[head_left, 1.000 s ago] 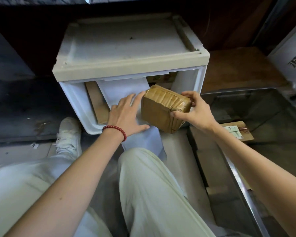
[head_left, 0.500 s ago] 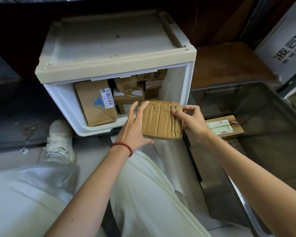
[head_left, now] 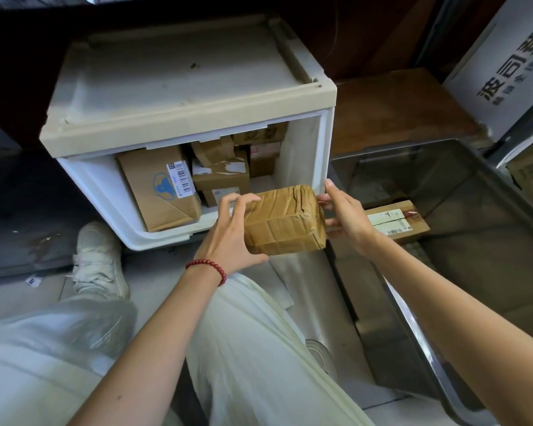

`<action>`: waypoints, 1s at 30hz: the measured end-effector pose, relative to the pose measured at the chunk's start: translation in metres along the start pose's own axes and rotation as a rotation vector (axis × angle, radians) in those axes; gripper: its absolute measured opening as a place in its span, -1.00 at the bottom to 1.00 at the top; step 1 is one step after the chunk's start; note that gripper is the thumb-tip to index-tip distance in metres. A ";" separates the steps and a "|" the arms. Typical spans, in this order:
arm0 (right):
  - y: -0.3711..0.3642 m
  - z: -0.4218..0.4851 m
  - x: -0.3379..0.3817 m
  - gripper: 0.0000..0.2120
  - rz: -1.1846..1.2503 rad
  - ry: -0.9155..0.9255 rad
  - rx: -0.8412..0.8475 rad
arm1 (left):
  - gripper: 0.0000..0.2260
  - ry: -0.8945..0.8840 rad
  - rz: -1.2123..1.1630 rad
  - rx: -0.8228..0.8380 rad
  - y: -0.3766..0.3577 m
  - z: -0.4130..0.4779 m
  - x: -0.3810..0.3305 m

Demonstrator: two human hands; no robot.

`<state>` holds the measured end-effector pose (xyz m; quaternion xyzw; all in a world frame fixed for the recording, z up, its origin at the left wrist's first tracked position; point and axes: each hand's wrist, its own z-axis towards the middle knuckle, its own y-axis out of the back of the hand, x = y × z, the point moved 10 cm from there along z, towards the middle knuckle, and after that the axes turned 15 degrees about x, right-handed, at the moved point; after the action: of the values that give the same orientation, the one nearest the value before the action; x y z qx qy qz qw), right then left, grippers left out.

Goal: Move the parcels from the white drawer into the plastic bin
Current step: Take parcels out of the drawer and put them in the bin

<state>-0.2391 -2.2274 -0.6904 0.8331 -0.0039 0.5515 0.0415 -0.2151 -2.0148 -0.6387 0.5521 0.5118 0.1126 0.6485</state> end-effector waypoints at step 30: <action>0.191 -0.109 -0.071 -0.41 0.406 0.142 -0.452 | -0.45 -0.388 0.144 0.095 -0.077 0.114 -0.202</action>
<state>-0.3775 -2.4121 -0.7009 0.7442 -0.2901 0.5906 0.1149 -0.2489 -2.2551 -0.6086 0.6285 0.3415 0.0259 0.6984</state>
